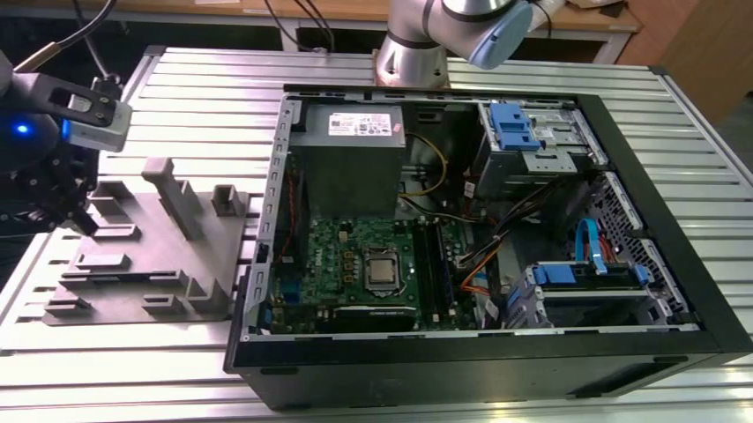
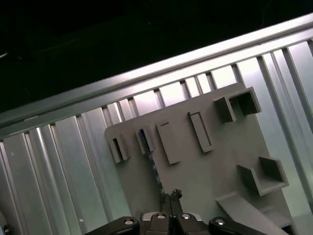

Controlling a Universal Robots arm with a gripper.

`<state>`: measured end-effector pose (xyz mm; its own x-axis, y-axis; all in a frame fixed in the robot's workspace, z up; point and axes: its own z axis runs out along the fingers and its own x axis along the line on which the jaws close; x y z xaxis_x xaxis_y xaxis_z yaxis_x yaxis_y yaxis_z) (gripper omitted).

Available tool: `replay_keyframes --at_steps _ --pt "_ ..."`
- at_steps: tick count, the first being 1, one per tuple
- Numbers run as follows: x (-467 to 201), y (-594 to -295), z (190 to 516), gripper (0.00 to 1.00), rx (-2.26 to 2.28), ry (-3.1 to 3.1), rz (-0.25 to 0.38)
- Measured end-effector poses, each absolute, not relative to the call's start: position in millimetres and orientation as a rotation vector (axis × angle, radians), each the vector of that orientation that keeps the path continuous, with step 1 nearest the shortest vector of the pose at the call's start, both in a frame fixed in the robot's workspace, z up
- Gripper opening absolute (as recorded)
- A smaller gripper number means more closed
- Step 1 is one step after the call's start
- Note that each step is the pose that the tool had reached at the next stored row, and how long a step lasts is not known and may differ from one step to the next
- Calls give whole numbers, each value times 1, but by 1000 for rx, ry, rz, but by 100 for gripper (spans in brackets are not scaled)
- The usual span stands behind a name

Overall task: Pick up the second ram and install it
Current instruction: 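Pick up the second ram and move it above second insertion slot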

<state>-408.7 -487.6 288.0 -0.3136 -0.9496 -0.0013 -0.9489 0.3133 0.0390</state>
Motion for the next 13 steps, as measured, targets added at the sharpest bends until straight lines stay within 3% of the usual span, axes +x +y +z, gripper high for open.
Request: replay_keyframes --at_steps 13 --pt "-409 -488 281 7 2110 -2292 -46"
